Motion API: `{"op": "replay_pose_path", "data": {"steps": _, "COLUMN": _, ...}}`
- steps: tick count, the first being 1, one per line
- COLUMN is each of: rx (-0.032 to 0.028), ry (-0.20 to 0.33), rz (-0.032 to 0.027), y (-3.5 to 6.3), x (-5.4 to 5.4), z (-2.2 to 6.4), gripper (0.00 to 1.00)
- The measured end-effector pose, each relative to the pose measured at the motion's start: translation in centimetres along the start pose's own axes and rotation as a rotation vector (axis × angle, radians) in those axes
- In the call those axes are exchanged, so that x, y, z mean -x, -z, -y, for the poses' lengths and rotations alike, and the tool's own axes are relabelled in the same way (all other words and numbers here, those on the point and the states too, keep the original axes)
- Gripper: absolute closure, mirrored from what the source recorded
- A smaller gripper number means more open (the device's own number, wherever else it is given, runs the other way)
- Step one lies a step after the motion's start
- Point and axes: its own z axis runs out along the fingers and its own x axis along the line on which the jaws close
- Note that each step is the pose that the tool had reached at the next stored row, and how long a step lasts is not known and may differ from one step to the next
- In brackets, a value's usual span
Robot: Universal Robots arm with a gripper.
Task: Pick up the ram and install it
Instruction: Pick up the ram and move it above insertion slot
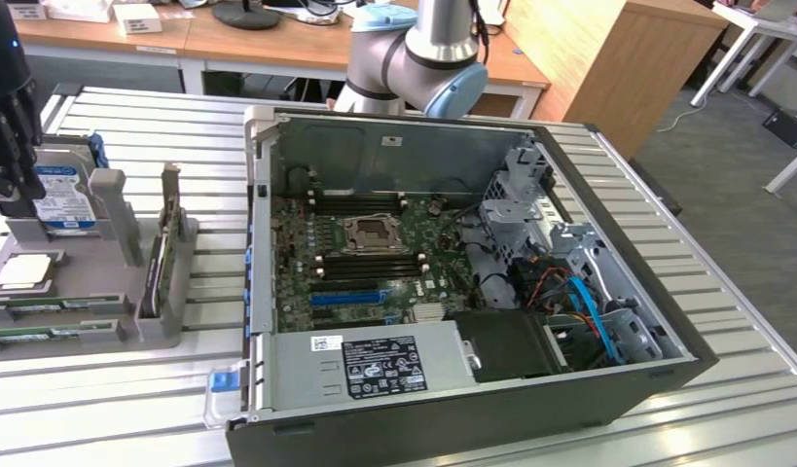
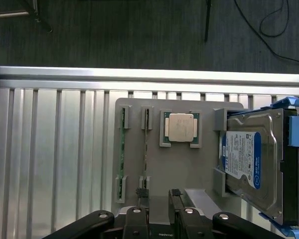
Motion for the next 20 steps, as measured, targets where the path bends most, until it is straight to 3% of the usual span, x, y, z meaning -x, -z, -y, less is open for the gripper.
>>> {"op": "replay_pose_path", "data": {"steps": 8, "rx": 0.0, "ry": 0.0, "rz": 0.0, "y": -1.11, "x": 0.01, "z": 0.06, "gripper": 0.7}}
{"op": "replay_pose_path", "data": {"steps": 20, "rx": 0.0, "ry": 0.0, "rz": -0.0001, "y": -1.13, "x": -0.57, "z": 0.06, "gripper": 0.7}}
